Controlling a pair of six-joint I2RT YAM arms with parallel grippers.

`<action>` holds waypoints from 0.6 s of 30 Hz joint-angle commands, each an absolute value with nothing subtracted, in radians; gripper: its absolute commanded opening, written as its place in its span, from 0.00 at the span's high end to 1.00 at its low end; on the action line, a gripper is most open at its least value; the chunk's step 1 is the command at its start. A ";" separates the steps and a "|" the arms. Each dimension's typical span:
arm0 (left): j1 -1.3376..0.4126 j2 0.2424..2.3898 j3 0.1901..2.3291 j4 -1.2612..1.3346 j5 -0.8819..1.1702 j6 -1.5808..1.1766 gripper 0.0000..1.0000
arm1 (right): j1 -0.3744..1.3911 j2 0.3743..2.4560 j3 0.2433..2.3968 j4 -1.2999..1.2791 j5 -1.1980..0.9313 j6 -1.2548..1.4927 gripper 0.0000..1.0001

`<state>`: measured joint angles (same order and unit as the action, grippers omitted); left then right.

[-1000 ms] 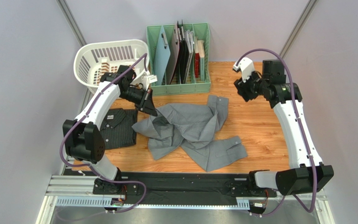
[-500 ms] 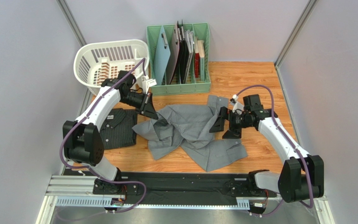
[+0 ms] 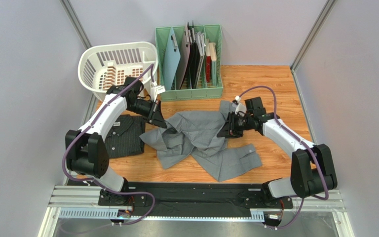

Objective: Fold and stack the long sleeve shirts
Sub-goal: Flatten the shirt out

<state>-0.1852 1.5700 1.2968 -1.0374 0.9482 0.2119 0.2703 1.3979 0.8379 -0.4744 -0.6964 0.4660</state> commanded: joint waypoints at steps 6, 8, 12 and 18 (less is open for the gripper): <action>-0.173 1.543 1.283 -1.083 0.686 0.383 0.80 | 0.160 1.313 1.089 -0.669 -0.748 0.325 1.00; -0.173 1.531 1.273 -1.043 0.573 0.397 0.79 | 0.141 1.304 1.118 -0.693 -0.756 0.318 1.00; -0.173 1.528 1.290 -0.962 0.408 0.387 0.78 | 0.140 1.293 1.184 -0.652 -0.796 0.354 1.00; -0.176 1.614 1.455 -0.850 0.366 0.373 0.80 | 0.092 1.330 1.356 -0.621 -0.781 0.383 1.00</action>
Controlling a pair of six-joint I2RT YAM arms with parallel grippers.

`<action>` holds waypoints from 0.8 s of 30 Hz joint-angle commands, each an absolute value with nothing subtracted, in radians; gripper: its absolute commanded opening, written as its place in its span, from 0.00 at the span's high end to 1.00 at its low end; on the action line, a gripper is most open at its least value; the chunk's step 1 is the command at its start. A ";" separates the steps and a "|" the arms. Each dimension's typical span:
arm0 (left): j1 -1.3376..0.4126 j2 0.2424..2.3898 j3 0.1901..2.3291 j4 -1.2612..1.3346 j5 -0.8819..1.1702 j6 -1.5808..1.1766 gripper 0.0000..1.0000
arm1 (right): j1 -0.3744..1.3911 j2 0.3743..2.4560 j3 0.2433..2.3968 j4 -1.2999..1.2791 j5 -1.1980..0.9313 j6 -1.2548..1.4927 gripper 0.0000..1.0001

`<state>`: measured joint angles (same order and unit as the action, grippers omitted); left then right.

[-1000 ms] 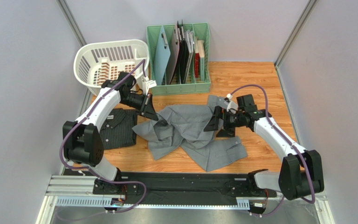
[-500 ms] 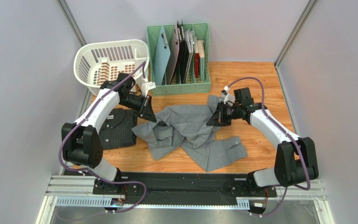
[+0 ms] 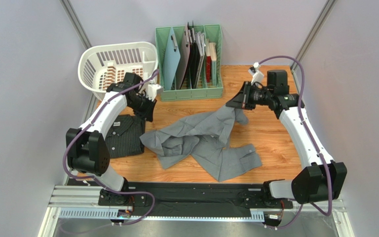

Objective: Fold and stack the long sleeve shirts
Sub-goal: Flatten the shirt out

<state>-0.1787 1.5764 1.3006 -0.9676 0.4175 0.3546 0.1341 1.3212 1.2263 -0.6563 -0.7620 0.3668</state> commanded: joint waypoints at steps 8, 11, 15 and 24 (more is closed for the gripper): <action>-0.178 1.510 1.502 -1.006 0.590 0.339 0.52 | 0.041 1.370 1.373 -0.476 -0.649 0.503 1.00; -0.230 1.361 1.343 -1.003 0.546 0.359 0.19 | 0.011 1.403 1.391 -0.419 -0.572 0.540 1.00; -0.374 1.217 1.166 -0.950 0.405 0.360 0.01 | -0.038 1.450 1.410 -0.370 -0.461 0.564 1.00; -0.783 0.994 0.892 -0.738 -0.114 0.287 0.01 | -0.046 1.508 1.408 -0.345 -0.431 0.592 1.00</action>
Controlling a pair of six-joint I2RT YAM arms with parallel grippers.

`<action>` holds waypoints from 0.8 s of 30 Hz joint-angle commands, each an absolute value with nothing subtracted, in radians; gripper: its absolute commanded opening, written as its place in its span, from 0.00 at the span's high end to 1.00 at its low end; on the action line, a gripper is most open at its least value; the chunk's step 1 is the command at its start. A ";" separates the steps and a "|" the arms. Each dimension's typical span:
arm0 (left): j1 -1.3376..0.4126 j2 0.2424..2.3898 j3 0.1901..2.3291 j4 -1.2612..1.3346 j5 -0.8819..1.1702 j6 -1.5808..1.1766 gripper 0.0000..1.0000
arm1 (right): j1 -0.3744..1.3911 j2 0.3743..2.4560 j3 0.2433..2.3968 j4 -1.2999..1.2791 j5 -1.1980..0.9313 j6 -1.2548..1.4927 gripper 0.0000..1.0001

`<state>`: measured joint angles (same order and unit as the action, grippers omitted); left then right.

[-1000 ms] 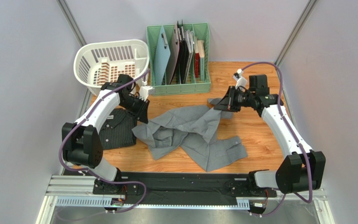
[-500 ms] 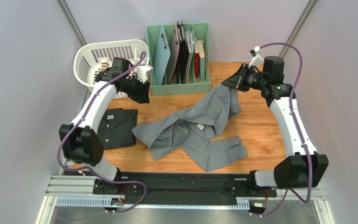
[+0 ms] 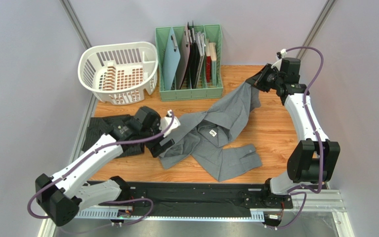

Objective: Fold and stack the long sleeve shirts
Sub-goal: Flatten the shirt out

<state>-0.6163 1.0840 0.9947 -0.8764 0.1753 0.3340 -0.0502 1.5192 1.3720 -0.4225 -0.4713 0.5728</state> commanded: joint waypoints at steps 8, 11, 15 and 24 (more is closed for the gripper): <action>-1.069 1.032 0.758 -0.508 -0.523 0.256 0.01 | -0.046 1.522 1.397 -0.348 -0.420 0.563 1.00; -1.115 1.126 0.746 -0.456 -0.589 0.281 0.01 | -0.051 1.523 1.393 -0.350 -0.413 0.558 1.00; -1.144 1.276 0.761 -0.434 -0.667 0.270 0.01 | -0.057 1.519 1.387 -0.354 -0.414 0.549 1.00; -1.092 1.258 0.732 -0.431 -0.825 0.366 0.01 | -0.086 1.499 1.387 -0.387 -0.433 0.534 1.00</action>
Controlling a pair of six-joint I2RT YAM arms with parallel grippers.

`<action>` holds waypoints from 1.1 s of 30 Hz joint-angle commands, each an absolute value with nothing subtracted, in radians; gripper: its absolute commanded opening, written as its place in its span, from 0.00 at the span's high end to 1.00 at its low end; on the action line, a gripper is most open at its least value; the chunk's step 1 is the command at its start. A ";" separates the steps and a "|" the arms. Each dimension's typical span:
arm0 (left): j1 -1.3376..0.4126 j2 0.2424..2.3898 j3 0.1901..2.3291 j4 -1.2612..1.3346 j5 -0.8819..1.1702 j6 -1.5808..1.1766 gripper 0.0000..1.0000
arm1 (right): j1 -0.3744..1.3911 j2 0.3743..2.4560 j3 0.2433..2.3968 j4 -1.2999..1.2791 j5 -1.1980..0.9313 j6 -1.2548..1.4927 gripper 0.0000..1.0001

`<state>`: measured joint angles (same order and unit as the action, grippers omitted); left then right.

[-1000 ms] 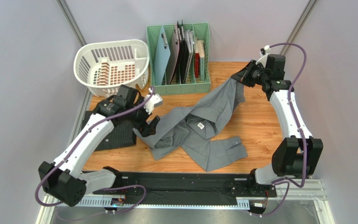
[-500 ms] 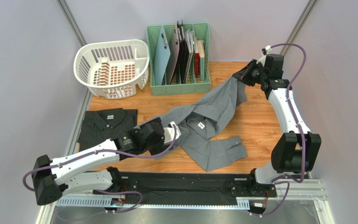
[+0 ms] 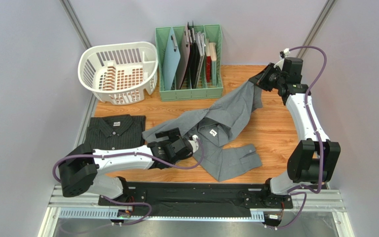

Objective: Fold and stack the long sleeve shirts
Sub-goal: Flatten the shirt out

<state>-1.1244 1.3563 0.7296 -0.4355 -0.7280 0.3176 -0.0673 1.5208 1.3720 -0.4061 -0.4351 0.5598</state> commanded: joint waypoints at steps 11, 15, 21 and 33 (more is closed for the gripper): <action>-0.887 1.123 0.798 -0.482 -0.755 0.446 0.92 | -0.117 1.451 1.370 -0.410 -0.482 0.532 1.00; -0.767 1.187 0.879 -0.586 -0.555 0.402 1.00 | -0.124 1.428 1.377 -0.423 -0.506 0.514 1.00; -0.539 1.143 1.193 -0.813 -0.042 0.457 1.00 | -0.201 1.399 1.498 -0.534 -0.522 0.369 1.00; -0.520 1.253 1.979 -1.180 0.281 0.514 1.00 | -0.353 1.298 2.077 -0.677 -0.514 0.066 1.00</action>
<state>-0.5251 1.2510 1.8771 -0.9703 0.1413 0.5091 -0.3439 1.4384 2.0281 -0.6506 -0.5339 0.2401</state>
